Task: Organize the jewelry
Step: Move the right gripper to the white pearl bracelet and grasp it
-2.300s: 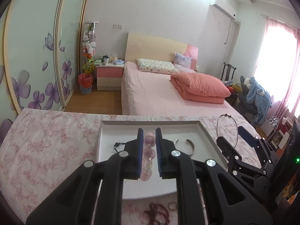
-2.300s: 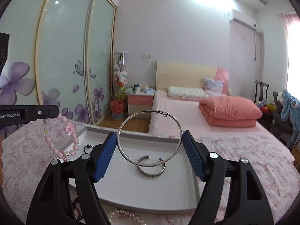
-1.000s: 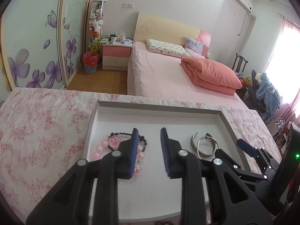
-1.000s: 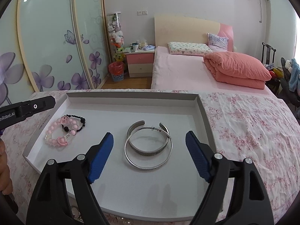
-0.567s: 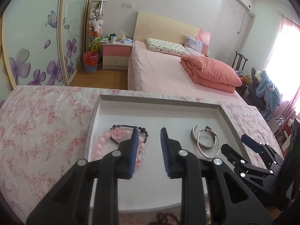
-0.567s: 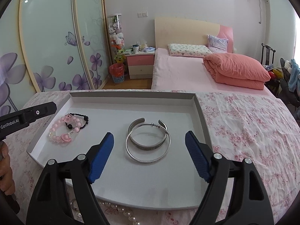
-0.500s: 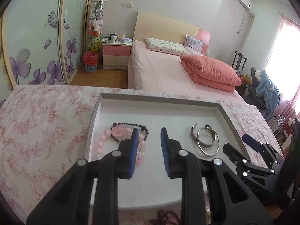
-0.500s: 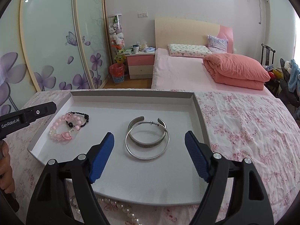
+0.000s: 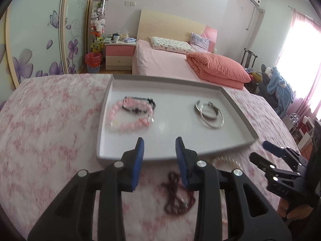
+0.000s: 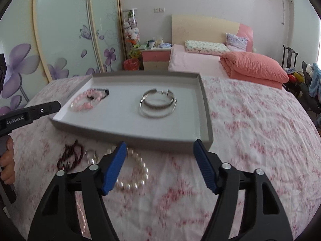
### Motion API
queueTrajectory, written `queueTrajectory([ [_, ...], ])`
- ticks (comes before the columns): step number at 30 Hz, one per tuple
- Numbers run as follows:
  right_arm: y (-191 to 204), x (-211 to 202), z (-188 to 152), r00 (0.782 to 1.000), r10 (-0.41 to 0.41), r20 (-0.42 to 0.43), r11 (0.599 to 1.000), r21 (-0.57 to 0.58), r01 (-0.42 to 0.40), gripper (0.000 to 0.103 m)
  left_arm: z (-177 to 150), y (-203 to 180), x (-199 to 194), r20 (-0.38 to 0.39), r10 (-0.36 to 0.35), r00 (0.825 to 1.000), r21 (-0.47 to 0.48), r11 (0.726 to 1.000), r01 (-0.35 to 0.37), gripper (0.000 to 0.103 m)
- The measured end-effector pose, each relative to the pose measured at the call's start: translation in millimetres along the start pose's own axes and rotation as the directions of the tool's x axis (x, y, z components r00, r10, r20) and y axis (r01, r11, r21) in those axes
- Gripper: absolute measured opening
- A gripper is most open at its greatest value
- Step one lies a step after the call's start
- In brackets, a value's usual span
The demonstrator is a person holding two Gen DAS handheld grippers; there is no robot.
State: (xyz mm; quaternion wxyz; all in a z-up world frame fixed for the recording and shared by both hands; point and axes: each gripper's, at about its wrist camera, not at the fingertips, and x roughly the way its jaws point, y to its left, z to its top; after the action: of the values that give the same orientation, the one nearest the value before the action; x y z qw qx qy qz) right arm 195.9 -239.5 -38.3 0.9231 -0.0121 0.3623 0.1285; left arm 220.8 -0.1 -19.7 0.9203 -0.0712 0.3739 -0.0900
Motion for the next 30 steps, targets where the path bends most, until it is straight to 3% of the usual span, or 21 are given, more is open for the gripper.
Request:
queueTrajectory([
  [2,2.3,4.1,-4.6,1.0,0.002,-0.027,1.0,-0.007,-0.002,0.051,-7.4,-3.7,-4.6,-0.005,-0.009,1.0,0.01,1.0,0.009,0.033],
  [9,16.7,19.3,-13.7,0.994,-0.013,-0.106,0.998,-0.058,0.007,0.033,-19.3,-14.7,-18.0,-0.009,-0.03,1.0,0.038,0.999,0.03,0.035],
  [11,19.7,24.1,-17.2,0.991,-0.022,-0.135,0.997,-0.075,0.012,0.02,-23.4,-17.2,-20.8,-0.013,-0.036,0.999,0.046,0.998,0.036,0.036],
  [14,18.7,22.8,-23.1,0.991,-0.023,-0.135,0.997,-0.079,0.013,0.011,-29.3,-21.3,-23.3,-0.021,-0.045,0.999,0.061,0.997,0.046,0.036],
  [30,-15.7,-2.9,-45.5,0.985,-0.112,-0.135,0.991,0.061,0.121,0.01,-57.1,-42.4,-28.2,-0.075,-0.096,0.993,0.129,0.986,0.106,0.036],
])
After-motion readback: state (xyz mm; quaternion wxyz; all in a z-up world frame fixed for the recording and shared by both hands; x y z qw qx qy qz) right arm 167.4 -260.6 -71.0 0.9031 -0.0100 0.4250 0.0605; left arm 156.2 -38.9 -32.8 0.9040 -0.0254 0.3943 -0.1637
